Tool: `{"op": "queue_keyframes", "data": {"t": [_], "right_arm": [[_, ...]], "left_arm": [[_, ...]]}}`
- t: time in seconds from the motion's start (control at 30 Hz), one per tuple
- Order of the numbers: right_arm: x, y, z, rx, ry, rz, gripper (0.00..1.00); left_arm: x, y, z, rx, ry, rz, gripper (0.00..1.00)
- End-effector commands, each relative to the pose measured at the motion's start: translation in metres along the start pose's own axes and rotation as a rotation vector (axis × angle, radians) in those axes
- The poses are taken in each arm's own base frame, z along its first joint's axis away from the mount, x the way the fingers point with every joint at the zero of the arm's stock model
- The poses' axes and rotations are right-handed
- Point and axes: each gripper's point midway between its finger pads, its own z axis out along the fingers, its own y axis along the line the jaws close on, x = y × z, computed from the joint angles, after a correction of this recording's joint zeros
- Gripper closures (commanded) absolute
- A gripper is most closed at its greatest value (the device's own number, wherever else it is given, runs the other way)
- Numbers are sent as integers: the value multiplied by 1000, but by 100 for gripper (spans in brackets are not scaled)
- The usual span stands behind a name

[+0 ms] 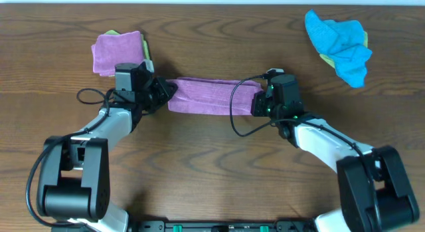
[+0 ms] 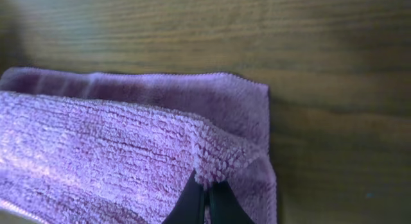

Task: Fold the cloth

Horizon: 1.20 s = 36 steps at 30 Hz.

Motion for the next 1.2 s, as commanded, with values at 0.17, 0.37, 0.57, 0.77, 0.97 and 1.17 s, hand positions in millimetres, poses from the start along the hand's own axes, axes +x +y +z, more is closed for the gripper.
{"op": "queue_keyframes", "data": {"t": [0.17, 0.37, 0.57, 0.77, 0.97, 1.17], "right_arm": [[-11, -47, 13, 161, -64, 2, 99], [-8, -53, 25, 174, -69, 5, 99], [-11, -54, 36, 166, -93, -3, 99], [-17, -54, 36, 173, -115, -36, 97], [-19, -54, 35, 175, -124, -60, 91], [-20, -53, 35, 171, -127, -59, 66]], "left_arm": [[-11, 29, 19, -92, -64, -56, 95], [-22, 27, 26, -91, -86, -46, 94], [-25, 34, 29, -117, -96, -50, 94], [-20, 45, 35, -148, -85, -58, 94], [-15, 50, 39, -155, -71, -59, 91], [-16, 45, 39, -132, -66, -45, 71]]}}
